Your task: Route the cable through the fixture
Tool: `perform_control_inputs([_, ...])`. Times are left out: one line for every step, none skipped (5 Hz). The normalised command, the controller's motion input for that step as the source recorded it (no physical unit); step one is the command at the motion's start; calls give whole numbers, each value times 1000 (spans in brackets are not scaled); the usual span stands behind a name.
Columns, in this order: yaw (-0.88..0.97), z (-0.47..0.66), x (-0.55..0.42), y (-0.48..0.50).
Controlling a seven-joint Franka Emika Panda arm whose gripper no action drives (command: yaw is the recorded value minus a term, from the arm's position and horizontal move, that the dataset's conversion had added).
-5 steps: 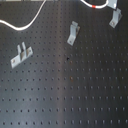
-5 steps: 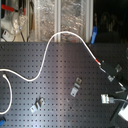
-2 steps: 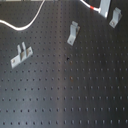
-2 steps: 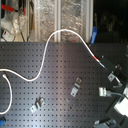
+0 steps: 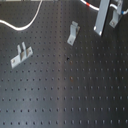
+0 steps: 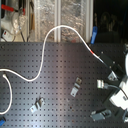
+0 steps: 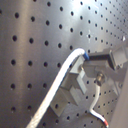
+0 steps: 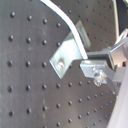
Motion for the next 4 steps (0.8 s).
perform_control_inputs([0, 297, -291, -194])
perform_control_inputs([129, 44, -420, -206])
perform_control_inputs([120, 120, -574, -237])
perform_control_inputs([177, 137, -385, -199])
